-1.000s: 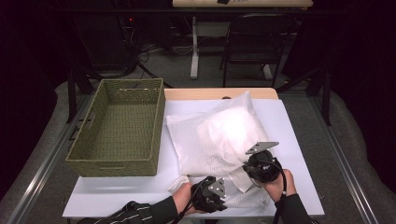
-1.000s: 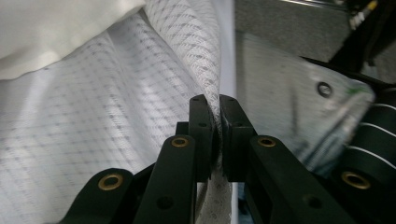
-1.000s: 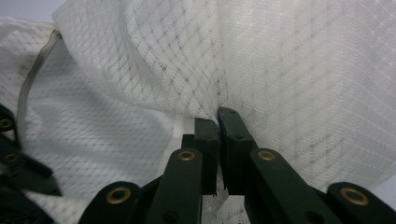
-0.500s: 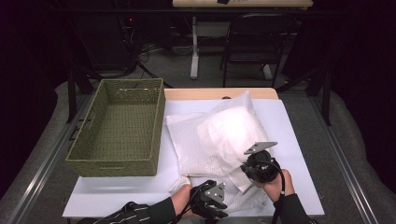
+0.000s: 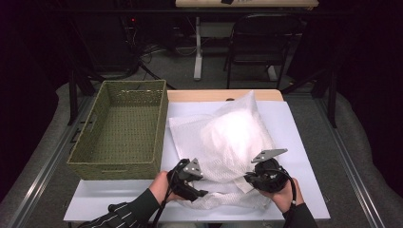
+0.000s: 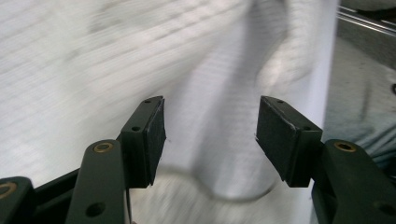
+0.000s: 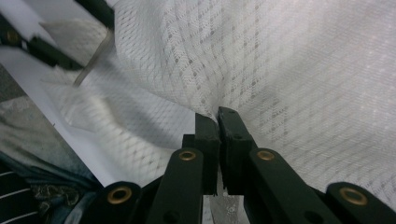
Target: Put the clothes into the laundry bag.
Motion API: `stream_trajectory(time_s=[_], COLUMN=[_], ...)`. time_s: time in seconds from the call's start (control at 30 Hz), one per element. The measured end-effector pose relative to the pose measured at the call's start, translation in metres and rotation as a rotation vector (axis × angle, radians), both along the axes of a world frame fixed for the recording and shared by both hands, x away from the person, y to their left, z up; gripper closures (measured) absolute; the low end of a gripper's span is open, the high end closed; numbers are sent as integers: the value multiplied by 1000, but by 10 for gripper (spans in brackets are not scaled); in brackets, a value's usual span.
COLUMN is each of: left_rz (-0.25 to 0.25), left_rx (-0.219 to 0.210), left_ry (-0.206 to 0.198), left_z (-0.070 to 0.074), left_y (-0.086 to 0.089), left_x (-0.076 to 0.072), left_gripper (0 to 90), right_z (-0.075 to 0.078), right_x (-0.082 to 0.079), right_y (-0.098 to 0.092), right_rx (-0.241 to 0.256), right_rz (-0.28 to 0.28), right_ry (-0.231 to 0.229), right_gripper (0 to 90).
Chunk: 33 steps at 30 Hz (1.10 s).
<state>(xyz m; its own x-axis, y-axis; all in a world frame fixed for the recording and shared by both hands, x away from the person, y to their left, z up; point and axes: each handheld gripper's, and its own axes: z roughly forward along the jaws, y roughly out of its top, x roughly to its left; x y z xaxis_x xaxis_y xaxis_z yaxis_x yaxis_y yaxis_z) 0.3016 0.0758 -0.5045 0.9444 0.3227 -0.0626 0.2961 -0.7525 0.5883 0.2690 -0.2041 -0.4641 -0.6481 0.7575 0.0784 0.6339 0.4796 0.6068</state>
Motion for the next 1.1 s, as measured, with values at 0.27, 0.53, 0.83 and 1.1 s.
stream_trajectory(time_s=[0.27, 0.53, 0.83, 1.1], left_rz=[59, 113, 157, 149], left_rx=[136, 146, 73, 118], left_ry=[-18, -80, -108, -100], left_z=[-14, -27, 0, -7], left_y=[5, 3, 40, 38], left_x=[5, 17, -3, -2], left_gripper=[406, 812, 865, 781], right_z=[-5, -18, -15, -13], right_x=[3, 8, 6, 3], right_y=[4, 14, 8, 12], right_rx=[-1, -48, -35, -52], right_rz=[17, 57, 56, 117], right_ry=[25, 50, 40, 71], right_gripper=[872, 868, 863, 668])
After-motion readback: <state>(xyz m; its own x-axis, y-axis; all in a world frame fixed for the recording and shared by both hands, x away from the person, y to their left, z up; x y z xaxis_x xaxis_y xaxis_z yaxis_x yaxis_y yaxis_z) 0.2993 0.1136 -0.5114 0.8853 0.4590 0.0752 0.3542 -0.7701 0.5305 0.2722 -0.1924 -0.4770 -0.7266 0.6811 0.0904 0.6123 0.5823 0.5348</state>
